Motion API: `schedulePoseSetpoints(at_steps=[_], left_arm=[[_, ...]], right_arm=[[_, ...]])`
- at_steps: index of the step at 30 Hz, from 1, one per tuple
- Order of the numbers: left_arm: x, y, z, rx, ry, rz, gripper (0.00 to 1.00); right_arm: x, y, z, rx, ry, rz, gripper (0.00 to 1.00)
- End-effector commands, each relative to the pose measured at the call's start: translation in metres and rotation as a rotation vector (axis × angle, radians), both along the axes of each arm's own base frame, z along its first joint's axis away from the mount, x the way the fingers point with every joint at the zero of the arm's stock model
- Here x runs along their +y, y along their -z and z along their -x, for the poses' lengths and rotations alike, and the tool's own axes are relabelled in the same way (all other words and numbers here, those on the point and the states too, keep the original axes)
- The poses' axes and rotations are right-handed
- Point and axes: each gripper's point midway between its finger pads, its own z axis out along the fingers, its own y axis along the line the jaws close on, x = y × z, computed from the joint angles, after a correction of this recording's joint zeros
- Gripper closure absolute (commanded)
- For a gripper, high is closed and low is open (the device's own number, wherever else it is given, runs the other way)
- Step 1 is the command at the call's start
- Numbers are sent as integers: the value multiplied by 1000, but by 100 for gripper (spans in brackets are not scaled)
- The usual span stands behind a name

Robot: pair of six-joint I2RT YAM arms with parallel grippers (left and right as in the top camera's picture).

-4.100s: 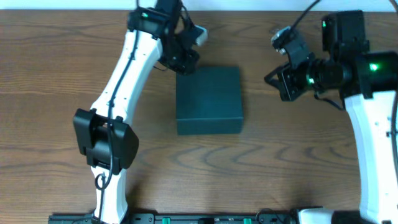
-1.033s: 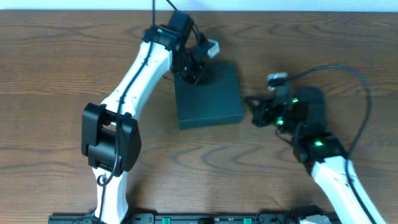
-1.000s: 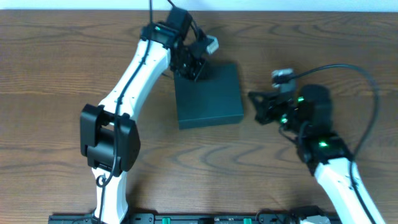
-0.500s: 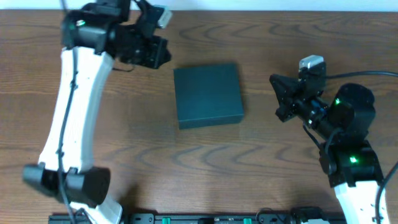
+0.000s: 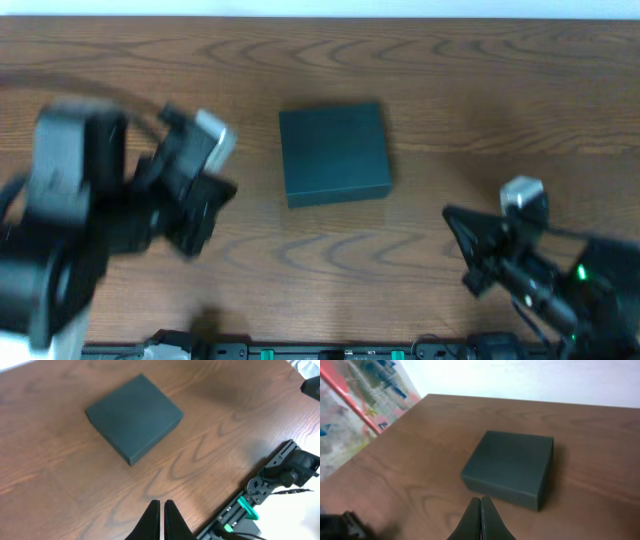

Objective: Pack container

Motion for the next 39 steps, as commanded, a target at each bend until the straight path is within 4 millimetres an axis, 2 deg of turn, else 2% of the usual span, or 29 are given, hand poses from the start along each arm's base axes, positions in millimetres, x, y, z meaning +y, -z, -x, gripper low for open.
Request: schedulePoseSetpoints(at_steps=[1, 2, 5, 6, 7, 8, 9, 10, 16, 17, 20, 23, 32, 35, 39], left_arm=[[11, 23, 29, -5, -37, -12, 94], [14, 34, 39, 10, -54, -10, 94], [21, 60, 59, 41, -94, -8, 94], [21, 66, 64, 44, -100, -4, 94], [22, 71, 67, 44, -102, -3, 94], [23, 73, 70, 44, -102, -3, 81], [23, 76, 71, 45, -102, -3, 49], [23, 78, 73, 50, -103, -2, 5], [24, 78, 73, 53, -109, -4, 5], [24, 78, 73, 53, -109, -4, 4], [24, 78, 73, 53, -109, -4, 5], [24, 78, 73, 53, -109, -4, 5], [25, 75, 78, 23, -107, 2, 5], [42, 77, 81, -54, -155, -74, 5], [50, 80, 82, -207, -202, -65, 5]], right_arm=[[-1, 5, 19, 27, -3, -3, 98], [-1, 11, 25, 56, -3, -1, 96], [-2, 26, 35, 132, -3, 3, 71], [-2, 31, 39, 160, -2, 5, 54], [-2, 36, 42, 187, -2, 7, 10], [-3, 40, 44, 210, -2, 8, 1], [-3, 43, 47, 227, -2, 10, 1], [-3, 46, 48, 242, -1, 12, 1], [-3, 50, 52, 273, 4, 7, 1], [-3, 46, 48, 266, 19, -18, 1], [-11, 4, 14, 51, 95, -43, 1], [-15, -10, 6, -24, 122, -41, 1], [-16, 13, 15, 89, 125, -26, 1], [-16, 22, 20, 132, 125, -21, 1], [-17, 33, 26, 189, 126, -14, 1]])
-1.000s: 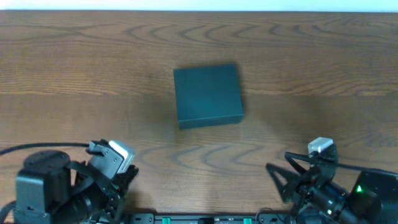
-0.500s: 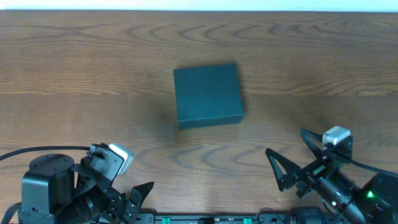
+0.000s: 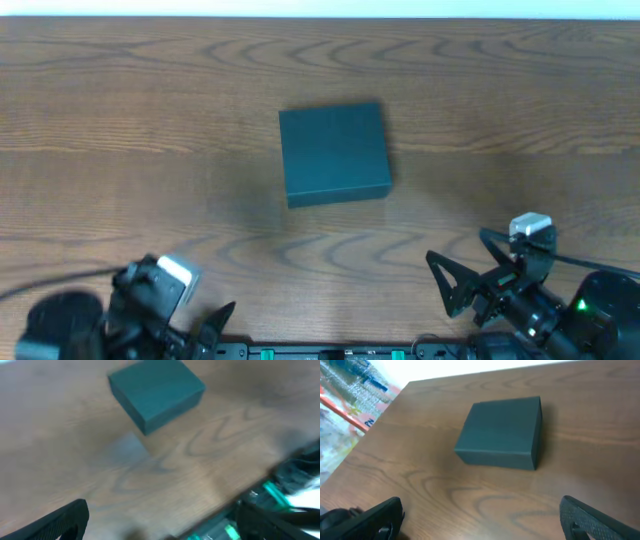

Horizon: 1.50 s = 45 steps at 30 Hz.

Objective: Pack container

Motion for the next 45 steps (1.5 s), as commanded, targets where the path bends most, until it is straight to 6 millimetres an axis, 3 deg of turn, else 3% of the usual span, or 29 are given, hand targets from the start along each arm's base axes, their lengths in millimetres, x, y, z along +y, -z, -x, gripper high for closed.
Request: schedulePoseSetpoints(at_steps=[1, 4, 12, 19, 24, 27, 45], left_arm=[[11, 7, -6, -117, -57, -28, 5], [16, 20, -22, -191, -109, -25, 5], [25, 102, -76, -237, -226, 5, 5], [26, 148, -108, -305, -241, 16, 5], [29, 174, -120, -338, -256, 14, 5], [34, 184, -122, -339, -289, 10, 4], [43, 184, -124, -343, -342, -7, 5]], right_arm=[[-1, 4, 3, 26, 11, -3, 1], [-2, 10, 6, 58, 11, -1, 1], [-2, 18, 12, 98, 11, 2, 1], [-2, 18, 12, 101, 11, 3, 1], [-2, 18, 12, 101, 11, 2, 1], [-2, 18, 12, 101, 11, 2, 1], [-2, 18, 12, 101, 11, 2, 1]])
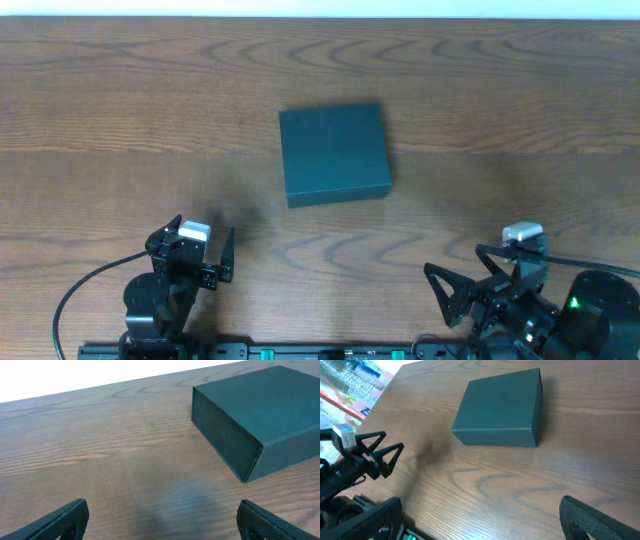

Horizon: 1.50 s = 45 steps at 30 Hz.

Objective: Pack container

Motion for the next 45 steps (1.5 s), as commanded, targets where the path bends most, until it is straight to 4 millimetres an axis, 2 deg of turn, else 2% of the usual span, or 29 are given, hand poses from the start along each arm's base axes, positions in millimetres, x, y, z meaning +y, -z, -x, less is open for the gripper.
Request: schedulePoseSetpoints(at_steps=[1, 17, 22, 25, 30, 35, 39, 42, 45], left_arm=[[5, 9, -1, 17, -30, 3, 5], [5, 9, -1, 17, -30, 3, 5], [5, 9, -1, 17, -30, 3, 5], [5, 9, -1, 17, -30, 3, 5], [5, 9, -1, 17, -30, 3, 5], [5, 9, -1, 17, -30, 3, 5], [5, 9, -1, 17, -30, 3, 5], [5, 9, -1, 17, -30, 3, 5], [5, 9, -1, 17, -30, 3, 5]], right_arm=[[-1, 0, 0, 2, 10, -4, 1], [-2, 0, -1, 2, 13, -1, 1], [-22, 5, -9, -14, 119, 83, 1], [-33, 1, -13, -113, 122, 192, 1], [-33, 4, -12, -339, -13, 401, 1], [-37, 37, -17, -432, -49, 521, 1], [-38, 74, -22, -410, -50, 525, 1], [-37, 109, -25, -360, -51, 509, 1], [-37, 129, -30, -307, -27, 466, 1]])
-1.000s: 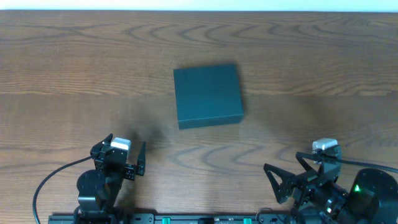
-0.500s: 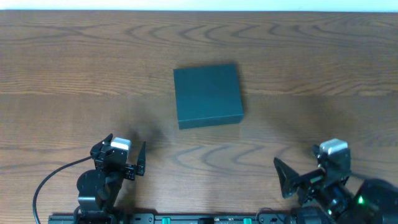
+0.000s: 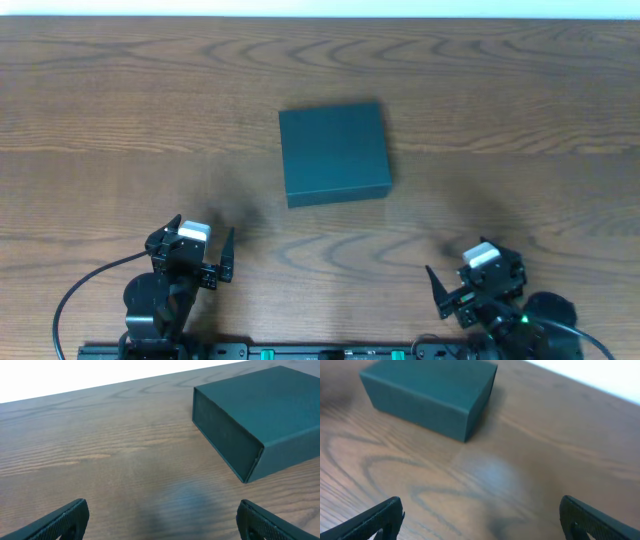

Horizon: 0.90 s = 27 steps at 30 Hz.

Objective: Pack container

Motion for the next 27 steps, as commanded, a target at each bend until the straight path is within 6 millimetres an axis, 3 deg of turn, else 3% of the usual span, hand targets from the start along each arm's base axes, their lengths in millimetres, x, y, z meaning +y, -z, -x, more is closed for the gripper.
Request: schedulePoseSetpoints(at_steps=[1, 4, 11, 27], left_arm=[[4, 9, -1, 18, -27, 4, 5], [4, 9, -1, 18, -27, 4, 5], [4, 9, -1, 19, -27, 4, 5], [4, 9, -1, 18, -27, 4, 5]], right_arm=[[-3, 14, -6, 29, 51, -49, 1], [-9, 34, -13, 95, 160, -145, 1], [-9, 73, -16, 172, 178, -153, 1], [-9, 74, -17, 170, 177, -152, 1]])
